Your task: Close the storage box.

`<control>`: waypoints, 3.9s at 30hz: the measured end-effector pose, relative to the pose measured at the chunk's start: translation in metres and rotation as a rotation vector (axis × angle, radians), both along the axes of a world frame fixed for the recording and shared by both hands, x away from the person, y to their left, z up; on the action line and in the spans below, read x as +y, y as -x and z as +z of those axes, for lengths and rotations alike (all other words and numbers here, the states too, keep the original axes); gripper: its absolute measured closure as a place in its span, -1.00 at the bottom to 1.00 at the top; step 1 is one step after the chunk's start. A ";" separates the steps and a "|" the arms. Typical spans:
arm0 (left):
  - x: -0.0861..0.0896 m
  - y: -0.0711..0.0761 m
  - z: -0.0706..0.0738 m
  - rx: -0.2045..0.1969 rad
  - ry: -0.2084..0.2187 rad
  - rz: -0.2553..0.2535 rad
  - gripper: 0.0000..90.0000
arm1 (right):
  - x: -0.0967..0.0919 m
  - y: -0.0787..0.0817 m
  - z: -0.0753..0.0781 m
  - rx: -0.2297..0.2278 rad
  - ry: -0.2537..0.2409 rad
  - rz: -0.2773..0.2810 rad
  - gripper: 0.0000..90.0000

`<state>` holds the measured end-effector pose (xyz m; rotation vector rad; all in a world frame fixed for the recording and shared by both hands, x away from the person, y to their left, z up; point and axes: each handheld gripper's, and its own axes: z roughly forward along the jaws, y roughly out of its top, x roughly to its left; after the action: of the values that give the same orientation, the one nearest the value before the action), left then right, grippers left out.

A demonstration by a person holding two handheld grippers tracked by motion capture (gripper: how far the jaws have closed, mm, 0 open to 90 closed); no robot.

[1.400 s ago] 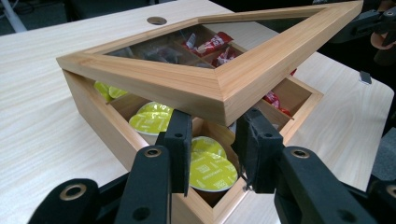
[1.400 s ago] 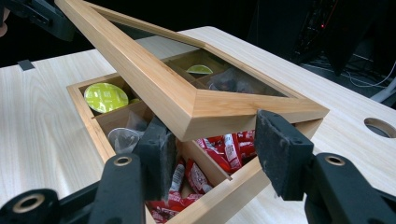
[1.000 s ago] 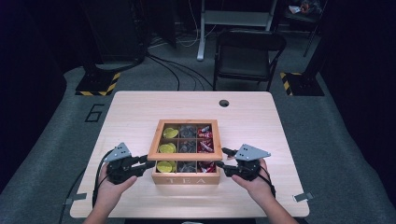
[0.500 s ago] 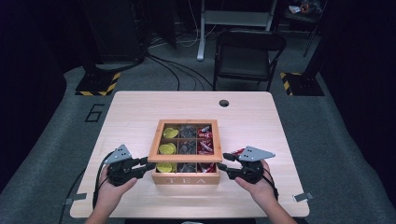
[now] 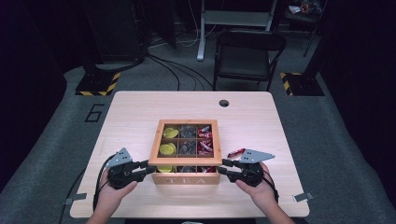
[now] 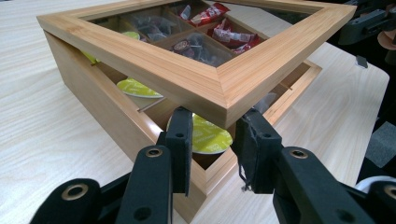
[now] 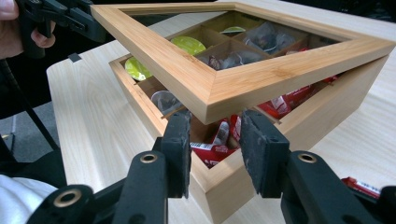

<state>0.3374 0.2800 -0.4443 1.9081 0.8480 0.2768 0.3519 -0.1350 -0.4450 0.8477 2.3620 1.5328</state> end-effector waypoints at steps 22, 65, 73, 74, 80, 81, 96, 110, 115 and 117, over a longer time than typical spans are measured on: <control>-0.001 0.006 -0.016 0.017 -0.014 0.007 0.45 | 0.003 0.005 -0.015 0.035 0.023 -0.015 0.38; 0.001 0.012 -0.021 0.048 -0.025 0.017 0.42 | 0.003 0.009 -0.023 0.068 0.033 -0.012 0.36; 0.009 0.015 -0.014 0.023 0.034 0.039 0.42 | -0.004 0.008 -0.018 0.053 -0.033 -0.021 0.37; 0.009 0.015 -0.014 0.030 0.033 0.039 0.42 | -0.004 0.008 -0.018 0.054 -0.033 -0.026 0.37; 0.010 0.012 -0.016 0.031 0.007 0.041 0.37 | -0.004 0.007 -0.019 0.054 -0.016 -0.028 0.33; 0.010 0.012 -0.016 0.032 0.006 0.047 0.35 | -0.004 0.007 -0.019 0.052 -0.014 -0.029 0.31; 0.023 0.004 -0.018 0.043 0.008 0.134 0.02 | -0.012 0.002 -0.019 0.038 -0.018 -0.089 -0.03; 0.036 -0.002 -0.021 0.038 -0.010 0.202 -0.02 | -0.019 -0.002 -0.017 0.024 -0.032 -0.108 -0.04; 0.040 -0.002 -0.021 0.036 -0.027 0.213 -0.02 | -0.024 -0.003 -0.016 0.015 -0.035 -0.130 -0.04; 0.041 -0.002 -0.021 0.040 -0.027 0.215 -0.02 | -0.026 -0.003 -0.016 0.014 -0.033 -0.143 -0.04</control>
<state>0.3397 0.3209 -0.4653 1.8537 1.0833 0.3823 0.3547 -0.1608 -0.4606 1.0139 2.2377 1.5174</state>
